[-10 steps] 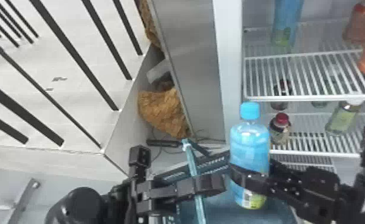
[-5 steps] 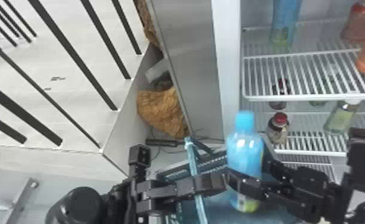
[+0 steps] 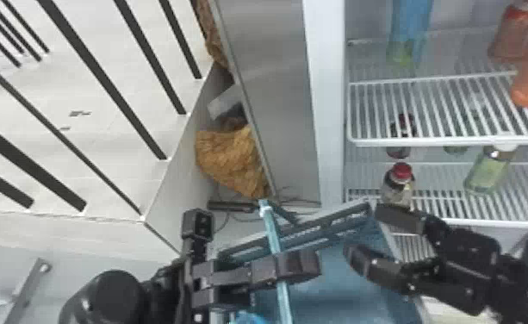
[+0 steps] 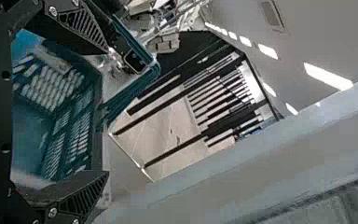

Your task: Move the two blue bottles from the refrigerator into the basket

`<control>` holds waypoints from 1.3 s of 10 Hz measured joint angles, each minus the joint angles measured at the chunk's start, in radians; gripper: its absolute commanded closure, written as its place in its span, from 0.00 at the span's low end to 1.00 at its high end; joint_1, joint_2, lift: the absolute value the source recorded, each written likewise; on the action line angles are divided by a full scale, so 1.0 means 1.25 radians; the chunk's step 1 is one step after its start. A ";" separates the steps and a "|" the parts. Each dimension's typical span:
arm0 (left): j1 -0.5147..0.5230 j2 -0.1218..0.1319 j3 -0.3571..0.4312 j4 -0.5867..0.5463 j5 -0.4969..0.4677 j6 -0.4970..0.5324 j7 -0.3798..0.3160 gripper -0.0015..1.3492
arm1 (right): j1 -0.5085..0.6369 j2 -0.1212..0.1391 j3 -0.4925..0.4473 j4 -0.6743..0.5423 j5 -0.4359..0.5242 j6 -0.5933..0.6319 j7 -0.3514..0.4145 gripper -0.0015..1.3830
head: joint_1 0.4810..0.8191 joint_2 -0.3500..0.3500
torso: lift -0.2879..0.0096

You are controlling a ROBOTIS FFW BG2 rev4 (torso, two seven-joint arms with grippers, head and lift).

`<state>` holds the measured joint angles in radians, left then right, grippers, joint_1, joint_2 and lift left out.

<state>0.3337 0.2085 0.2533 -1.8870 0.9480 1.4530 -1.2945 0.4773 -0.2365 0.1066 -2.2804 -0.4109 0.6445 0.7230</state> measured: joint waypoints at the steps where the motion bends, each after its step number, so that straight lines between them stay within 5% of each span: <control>1: 0.000 0.001 -0.001 0.001 0.001 0.000 0.000 0.89 | 0.016 0.006 -0.032 -0.020 0.013 -0.018 -0.016 0.09 | 0.63 0.74 | 0.93; 8: 0.000 0.002 -0.003 0.007 0.002 0.000 0.000 0.89 | 0.076 0.073 -0.201 -0.151 0.128 -0.116 -0.154 0.09 | 0.63 0.38 | 0.93; 13: 0.000 0.000 -0.004 0.011 0.003 0.000 0.002 0.89 | -0.138 0.095 -0.214 0.045 0.199 -0.146 -0.180 0.08 | 0.63 0.27 | 0.93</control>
<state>0.3339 0.2087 0.2485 -1.8730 0.9514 1.4529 -1.2925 0.3047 -0.1173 -0.1614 -2.2241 -0.1621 0.4619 0.4974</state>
